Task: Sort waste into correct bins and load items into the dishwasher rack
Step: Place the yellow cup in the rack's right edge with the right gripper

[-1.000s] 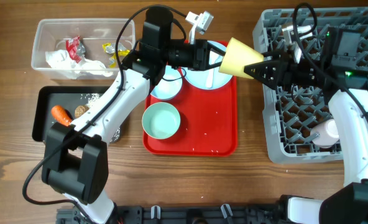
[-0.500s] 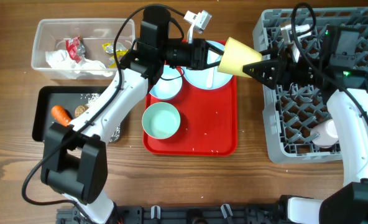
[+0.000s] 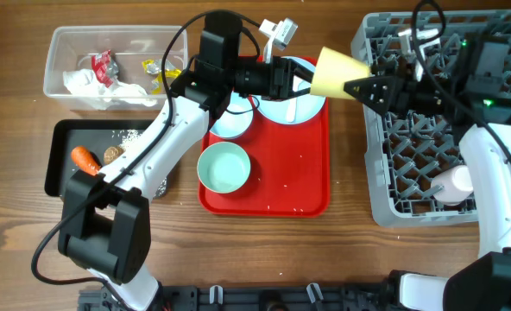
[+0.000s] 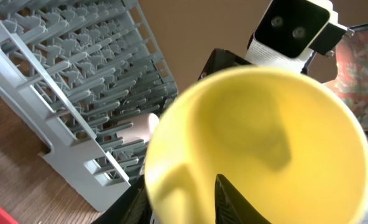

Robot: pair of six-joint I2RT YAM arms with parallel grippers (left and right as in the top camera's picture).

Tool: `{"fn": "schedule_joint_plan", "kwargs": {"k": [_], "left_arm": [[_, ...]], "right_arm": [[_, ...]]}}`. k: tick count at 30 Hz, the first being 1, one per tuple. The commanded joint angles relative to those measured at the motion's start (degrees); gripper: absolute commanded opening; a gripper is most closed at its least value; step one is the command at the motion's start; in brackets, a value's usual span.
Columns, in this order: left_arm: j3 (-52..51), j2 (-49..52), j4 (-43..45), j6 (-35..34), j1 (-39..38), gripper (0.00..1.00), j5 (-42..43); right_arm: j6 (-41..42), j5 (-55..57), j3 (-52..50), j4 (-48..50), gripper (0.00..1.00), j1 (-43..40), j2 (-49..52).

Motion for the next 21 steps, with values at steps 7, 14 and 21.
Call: {"fn": "schedule_joint_plan", "kwargs": {"k": [7,14,21], "left_arm": [[0.92,-0.83,-0.44,2.05,-0.04,0.36,0.15],[0.92,-0.72,-17.92,11.1,-0.11,0.62,-22.25],[0.92,-0.46,-31.15,11.08,-0.61,0.93,-48.17]], "right_arm": [[1.92,3.43,-0.02,-0.59,0.28,-8.83,0.59],[10.54,23.54,0.81,-5.16,0.28,-13.33,0.52],[11.02,52.96,15.02,-27.98,0.28,-16.55,0.52]]}}
